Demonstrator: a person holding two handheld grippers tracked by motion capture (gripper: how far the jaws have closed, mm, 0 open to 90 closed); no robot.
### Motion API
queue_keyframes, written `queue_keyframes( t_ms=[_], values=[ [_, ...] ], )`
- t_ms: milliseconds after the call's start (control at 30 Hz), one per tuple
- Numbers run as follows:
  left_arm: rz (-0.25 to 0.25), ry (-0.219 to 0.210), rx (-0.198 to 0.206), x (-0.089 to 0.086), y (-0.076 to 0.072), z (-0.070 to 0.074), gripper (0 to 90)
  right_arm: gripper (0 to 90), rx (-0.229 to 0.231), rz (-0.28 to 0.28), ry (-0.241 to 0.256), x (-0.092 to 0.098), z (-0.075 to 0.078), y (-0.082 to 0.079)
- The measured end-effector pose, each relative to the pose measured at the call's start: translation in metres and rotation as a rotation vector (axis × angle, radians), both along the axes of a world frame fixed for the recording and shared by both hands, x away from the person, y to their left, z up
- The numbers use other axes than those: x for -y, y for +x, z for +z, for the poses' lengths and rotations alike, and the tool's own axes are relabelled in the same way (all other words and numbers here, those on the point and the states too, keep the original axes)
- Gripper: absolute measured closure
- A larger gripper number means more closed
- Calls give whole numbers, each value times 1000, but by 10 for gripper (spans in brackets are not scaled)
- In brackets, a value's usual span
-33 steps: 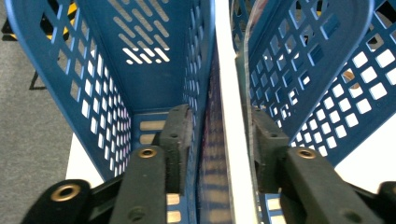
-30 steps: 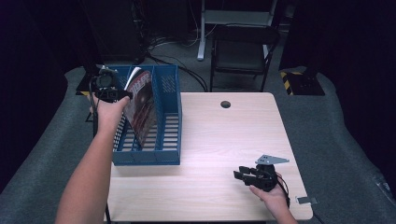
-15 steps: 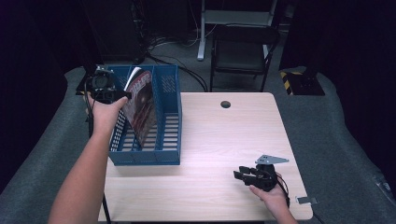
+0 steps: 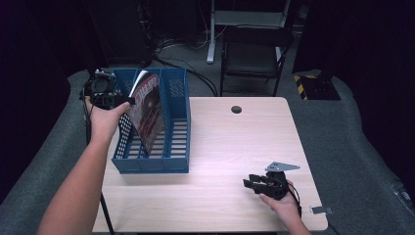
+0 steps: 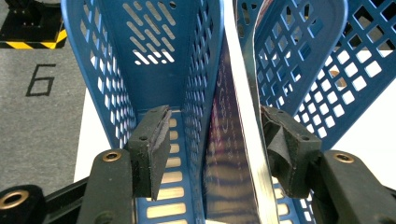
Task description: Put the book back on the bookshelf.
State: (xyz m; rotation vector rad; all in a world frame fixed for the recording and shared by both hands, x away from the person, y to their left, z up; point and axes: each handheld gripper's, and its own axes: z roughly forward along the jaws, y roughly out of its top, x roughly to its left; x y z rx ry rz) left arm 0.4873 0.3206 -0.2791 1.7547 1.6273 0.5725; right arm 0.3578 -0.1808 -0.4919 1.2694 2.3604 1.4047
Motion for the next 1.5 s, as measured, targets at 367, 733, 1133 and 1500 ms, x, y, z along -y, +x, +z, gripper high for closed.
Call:
queue_keyframes(
  t_ms=[367,733,1133,1500],
  values=[
    [-45,-3,8,4,-10,15,440,589,-8,-1,4,-1,1,1],
    [-111,54,2,15,-22,32,440,588,1,3,4,-3,1,1],
    [-188,57,6,20,-47,42,440,586,0,7,-1,-4,1,2],
    [-286,55,14,37,-68,35,440,586,2,12,-5,-6,1,2]
  ],
)
